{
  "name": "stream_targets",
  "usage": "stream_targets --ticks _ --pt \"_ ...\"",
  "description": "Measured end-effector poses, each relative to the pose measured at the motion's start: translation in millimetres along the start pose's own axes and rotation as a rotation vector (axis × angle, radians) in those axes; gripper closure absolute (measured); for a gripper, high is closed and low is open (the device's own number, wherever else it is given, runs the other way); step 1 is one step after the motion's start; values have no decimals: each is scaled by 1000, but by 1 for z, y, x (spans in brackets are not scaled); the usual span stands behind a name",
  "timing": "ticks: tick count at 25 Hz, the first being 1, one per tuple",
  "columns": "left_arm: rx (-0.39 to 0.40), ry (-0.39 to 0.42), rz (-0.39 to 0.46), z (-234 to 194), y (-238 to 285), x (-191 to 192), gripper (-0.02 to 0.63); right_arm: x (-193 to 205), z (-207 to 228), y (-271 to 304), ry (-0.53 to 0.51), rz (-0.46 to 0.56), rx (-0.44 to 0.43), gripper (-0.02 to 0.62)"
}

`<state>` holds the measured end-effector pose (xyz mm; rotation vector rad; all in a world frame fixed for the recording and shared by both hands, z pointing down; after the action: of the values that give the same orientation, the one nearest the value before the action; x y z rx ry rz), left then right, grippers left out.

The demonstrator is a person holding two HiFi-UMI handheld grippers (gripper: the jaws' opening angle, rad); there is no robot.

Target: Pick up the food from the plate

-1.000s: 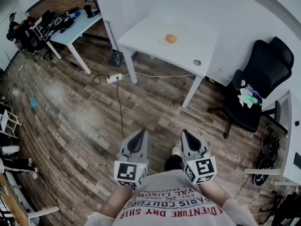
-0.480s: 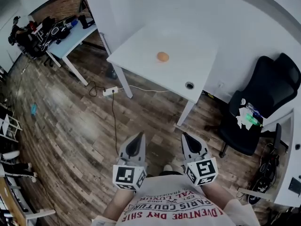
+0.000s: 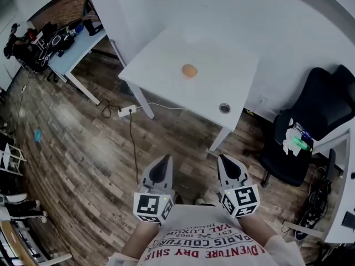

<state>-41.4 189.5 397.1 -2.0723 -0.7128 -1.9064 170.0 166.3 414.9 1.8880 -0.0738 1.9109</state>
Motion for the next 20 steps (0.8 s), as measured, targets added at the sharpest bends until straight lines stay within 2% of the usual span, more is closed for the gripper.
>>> stream_targets --ticks 6,14,20 --pt "101 9 3 -71 47 -18 598 -17 -16 64 16 2 98 582" --pt "216 21 -11 -197 88 -52 598 -55 -73 159 43 9 210 583" --pt "281 15 -44 -266 109 -58 598 -68 -105 216 71 -3 276 583"
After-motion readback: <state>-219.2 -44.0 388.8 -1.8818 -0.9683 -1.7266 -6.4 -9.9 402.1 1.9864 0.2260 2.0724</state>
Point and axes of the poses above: the fingertips, and each gripper's own axes: y forward along the fingers, z to its right, x out of its underside, the point moved 6 cm from there along -y, backward along the fingers, and after that the axes turned 11 degrees about x, right-handed, at the moved point
